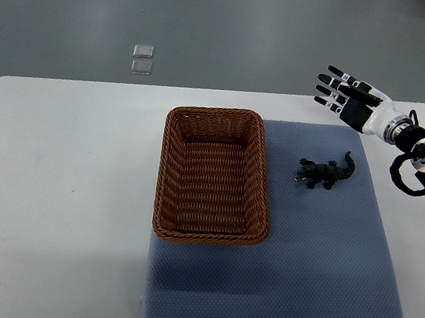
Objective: Place crocodile in brown basket with right hand
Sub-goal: 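Move the right hand toward the toy crocodile beside the basket, then lower the right hand over the crocodile and close fingers around it, then lift the crocodile off the mat with the right hand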
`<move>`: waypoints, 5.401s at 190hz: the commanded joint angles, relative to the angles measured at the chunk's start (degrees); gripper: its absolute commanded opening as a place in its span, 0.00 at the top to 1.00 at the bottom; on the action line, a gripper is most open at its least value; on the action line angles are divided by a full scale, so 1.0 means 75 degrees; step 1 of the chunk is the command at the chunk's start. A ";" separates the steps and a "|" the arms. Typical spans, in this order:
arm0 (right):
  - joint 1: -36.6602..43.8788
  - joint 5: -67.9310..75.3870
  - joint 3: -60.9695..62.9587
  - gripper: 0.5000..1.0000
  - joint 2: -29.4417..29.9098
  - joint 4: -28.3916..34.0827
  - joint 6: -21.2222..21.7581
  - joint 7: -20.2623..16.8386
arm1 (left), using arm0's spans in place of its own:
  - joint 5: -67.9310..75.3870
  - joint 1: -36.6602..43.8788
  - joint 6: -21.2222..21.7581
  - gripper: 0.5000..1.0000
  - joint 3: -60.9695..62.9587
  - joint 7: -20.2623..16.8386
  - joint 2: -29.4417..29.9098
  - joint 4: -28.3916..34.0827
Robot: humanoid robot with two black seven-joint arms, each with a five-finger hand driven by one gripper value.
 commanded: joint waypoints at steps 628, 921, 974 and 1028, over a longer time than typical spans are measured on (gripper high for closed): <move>0.1147 -1.5872 -0.4358 0.13 -0.1303 0.1842 -0.5234 0.4657 | -0.0047 -0.0010 0.0006 0.00 0.0012 0.0000 0.0000 -0.0012; 0.1476 -1.5766 -0.5074 0.99 -0.0729 0.1256 -0.4625 0.4657 | -0.0047 -0.0010 0.0006 0.00 0.0012 0.0000 0.0000 -0.0012; 0.1710 -1.5637 -0.4991 1.00 -0.0822 0.1220 -0.4625 0.4657 | -0.0047 -0.0022 0.0006 0.00 0.0012 0.0000 0.0000 -0.0012; 0.1944 -1.5309 -0.4991 1.00 -0.0975 0.1220 -0.4519 0.4657 | -0.0047 -0.0022 0.0006 0.00 0.0012 0.0000 0.0000 -0.0012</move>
